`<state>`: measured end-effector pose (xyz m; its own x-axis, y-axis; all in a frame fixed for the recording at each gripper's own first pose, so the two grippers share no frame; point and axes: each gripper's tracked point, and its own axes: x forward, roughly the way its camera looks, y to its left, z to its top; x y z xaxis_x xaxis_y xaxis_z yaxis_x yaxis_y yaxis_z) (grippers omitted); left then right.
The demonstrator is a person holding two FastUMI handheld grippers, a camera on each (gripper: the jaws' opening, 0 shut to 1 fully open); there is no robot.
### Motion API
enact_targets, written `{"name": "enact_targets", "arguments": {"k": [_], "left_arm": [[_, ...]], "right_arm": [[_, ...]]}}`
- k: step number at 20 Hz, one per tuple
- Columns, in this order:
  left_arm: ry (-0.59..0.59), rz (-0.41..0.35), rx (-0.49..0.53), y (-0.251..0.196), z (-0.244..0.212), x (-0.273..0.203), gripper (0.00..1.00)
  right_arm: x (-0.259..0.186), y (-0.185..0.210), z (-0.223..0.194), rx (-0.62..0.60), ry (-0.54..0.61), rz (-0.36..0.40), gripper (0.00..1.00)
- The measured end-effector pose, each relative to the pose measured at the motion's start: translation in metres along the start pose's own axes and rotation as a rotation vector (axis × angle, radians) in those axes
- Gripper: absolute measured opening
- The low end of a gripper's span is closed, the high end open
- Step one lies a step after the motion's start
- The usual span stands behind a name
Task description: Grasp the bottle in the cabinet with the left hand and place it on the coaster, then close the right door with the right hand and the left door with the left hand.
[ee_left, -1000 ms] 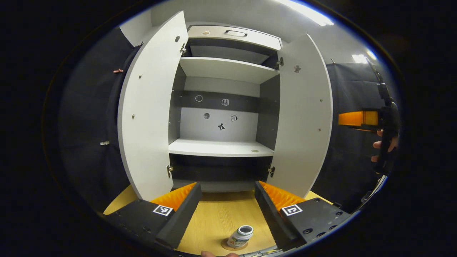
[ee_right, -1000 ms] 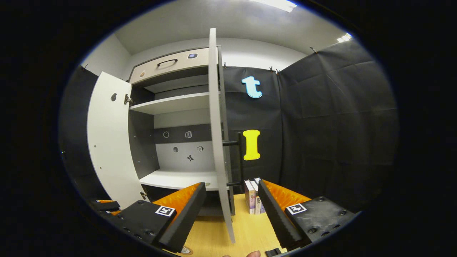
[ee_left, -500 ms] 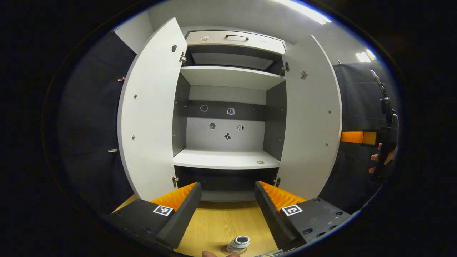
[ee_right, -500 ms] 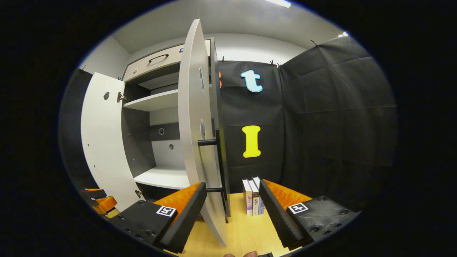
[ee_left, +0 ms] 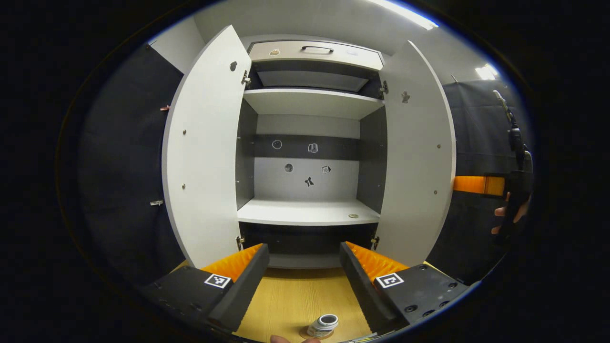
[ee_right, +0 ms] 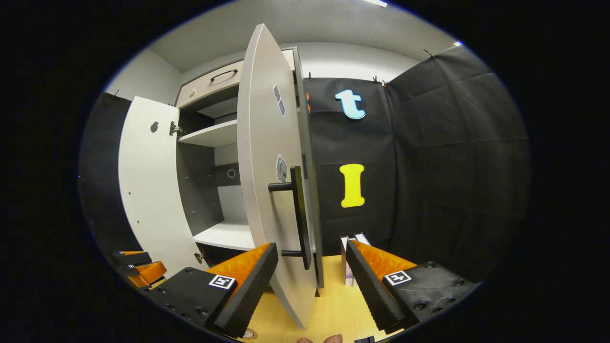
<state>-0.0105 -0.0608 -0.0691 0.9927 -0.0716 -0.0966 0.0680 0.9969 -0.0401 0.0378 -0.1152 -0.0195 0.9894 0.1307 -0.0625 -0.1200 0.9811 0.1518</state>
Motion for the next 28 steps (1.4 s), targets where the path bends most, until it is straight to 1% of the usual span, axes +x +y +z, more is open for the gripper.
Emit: {"name": "enact_targets", "arguments": {"k": [5,10,14,18,22,28], "left_arm": [[-0.005,0.024,-0.003,0.019,0.002,-0.004,0.95],[-0.012,0.049,0.012,0.039,0.002,-0.002,0.95],[-0.014,0.073,0.0,0.053,0.003,0.001,0.95],[-0.013,0.104,-0.007,0.07,0.004,0.004,0.95],[-0.021,0.129,-0.009,0.087,0.005,0.006,0.95],[-0.029,0.177,0.0,0.11,0.009,0.012,0.95]], "right_arm": [[0.013,0.042,-0.005,-0.031,0.007,0.069,0.98],[0.032,0.069,-0.009,-0.029,0.013,0.102,0.98],[0.051,0.093,-0.012,-0.02,0.016,0.136,0.98],[0.072,0.125,-0.013,-0.015,0.004,0.185,0.98],[0.098,0.147,-0.018,-0.003,0.009,0.207,0.98],[0.13,0.166,-0.021,0.007,0.003,0.22,0.97]]}}
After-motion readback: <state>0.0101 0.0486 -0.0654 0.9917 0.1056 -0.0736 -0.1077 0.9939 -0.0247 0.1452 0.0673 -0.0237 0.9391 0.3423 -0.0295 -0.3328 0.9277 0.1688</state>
